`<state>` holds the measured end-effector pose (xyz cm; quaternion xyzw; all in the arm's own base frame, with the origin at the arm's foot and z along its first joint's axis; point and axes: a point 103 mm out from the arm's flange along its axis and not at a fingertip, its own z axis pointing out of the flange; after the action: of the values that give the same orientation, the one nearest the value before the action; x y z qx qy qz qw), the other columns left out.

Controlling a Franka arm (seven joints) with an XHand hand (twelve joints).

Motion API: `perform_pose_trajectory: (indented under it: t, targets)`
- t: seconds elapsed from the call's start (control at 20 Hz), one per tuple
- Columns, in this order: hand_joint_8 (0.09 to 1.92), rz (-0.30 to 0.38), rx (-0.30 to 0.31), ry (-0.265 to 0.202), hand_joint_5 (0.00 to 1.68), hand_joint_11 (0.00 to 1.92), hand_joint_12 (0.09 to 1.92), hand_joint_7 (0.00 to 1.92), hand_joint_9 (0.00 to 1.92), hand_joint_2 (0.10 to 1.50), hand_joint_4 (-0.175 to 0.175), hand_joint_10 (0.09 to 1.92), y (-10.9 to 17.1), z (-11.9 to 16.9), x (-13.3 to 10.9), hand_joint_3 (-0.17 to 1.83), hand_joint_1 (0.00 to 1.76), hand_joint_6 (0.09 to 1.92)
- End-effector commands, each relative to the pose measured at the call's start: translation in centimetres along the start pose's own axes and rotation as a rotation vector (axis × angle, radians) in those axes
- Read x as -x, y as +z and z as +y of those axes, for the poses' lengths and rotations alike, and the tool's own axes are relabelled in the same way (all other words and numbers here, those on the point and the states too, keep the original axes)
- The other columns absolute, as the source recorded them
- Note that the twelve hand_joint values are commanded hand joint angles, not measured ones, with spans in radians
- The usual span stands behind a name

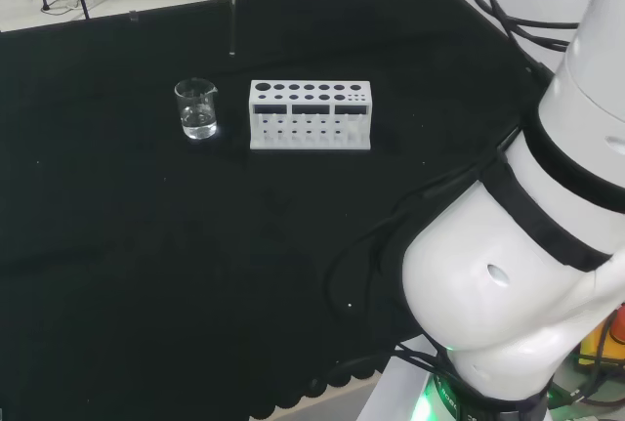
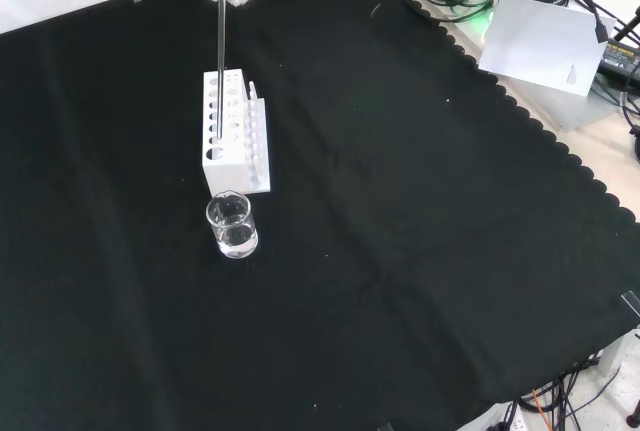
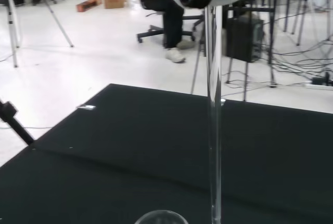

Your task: Stir in the beaker to the left of the white test tube rack with the glass rod.

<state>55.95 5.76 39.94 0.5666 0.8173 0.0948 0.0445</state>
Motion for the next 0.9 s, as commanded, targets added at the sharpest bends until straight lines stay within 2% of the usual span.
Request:
perform_pose_trajectory:
  t: [0.05,0.45,0.9]
  targets:
    - [1.19,0.031,-0.014,-0.101,1.13,1.65,0.67,1.08,1.71,0.93,-0.175,0.77,1.7,2.6,-3.0,0.29,1.30,0.50]
    - [1.19,0.058,-0.038,-0.176,1.13,1.65,0.67,1.08,1.71,0.93,-0.175,0.77,4.4,4.4,-4.1,0.28,1.30,0.49]
    - [1.19,0.085,-0.064,-0.197,1.13,1.65,0.67,1.08,1.71,0.94,-0.175,0.77,6.8,5.9,-3.2,0.28,1.30,0.49]
